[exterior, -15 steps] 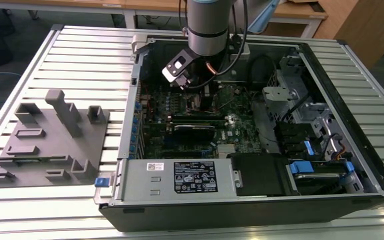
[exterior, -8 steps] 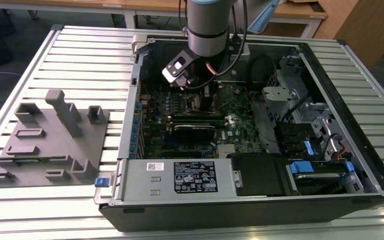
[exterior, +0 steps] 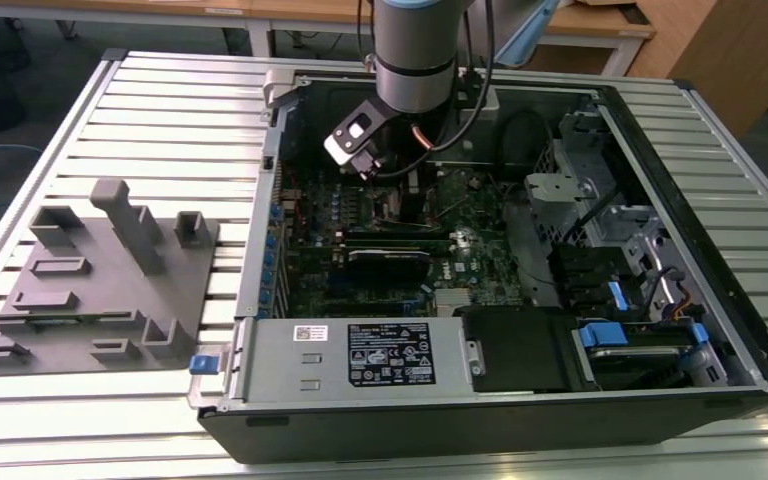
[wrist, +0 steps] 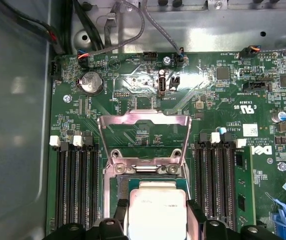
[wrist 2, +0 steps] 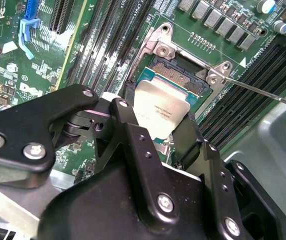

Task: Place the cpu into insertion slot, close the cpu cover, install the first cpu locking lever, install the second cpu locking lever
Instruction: 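Place the cpu into insertion slot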

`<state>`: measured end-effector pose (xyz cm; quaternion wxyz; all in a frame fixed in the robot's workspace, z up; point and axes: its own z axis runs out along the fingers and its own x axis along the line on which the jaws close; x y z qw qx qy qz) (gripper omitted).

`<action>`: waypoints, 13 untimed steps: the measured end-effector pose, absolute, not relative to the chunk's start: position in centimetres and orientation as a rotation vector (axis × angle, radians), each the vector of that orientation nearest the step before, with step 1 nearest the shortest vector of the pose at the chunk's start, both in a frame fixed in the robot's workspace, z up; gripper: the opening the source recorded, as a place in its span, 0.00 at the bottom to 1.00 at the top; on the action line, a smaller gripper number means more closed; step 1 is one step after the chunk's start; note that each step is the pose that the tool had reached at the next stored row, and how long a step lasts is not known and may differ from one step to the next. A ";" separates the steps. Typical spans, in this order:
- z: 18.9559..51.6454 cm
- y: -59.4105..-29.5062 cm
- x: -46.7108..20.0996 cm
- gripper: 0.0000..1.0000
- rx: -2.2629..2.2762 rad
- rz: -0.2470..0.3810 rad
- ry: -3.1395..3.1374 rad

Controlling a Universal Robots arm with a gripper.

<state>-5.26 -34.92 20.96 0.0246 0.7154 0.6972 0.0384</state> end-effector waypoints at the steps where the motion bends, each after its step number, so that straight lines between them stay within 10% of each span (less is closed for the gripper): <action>1: 21.0 -34.9 -5.3 0.54 2.213 0.119 2.157; 13: 20.7 -34.3 -5.3 0.54 2.213 0.119 2.157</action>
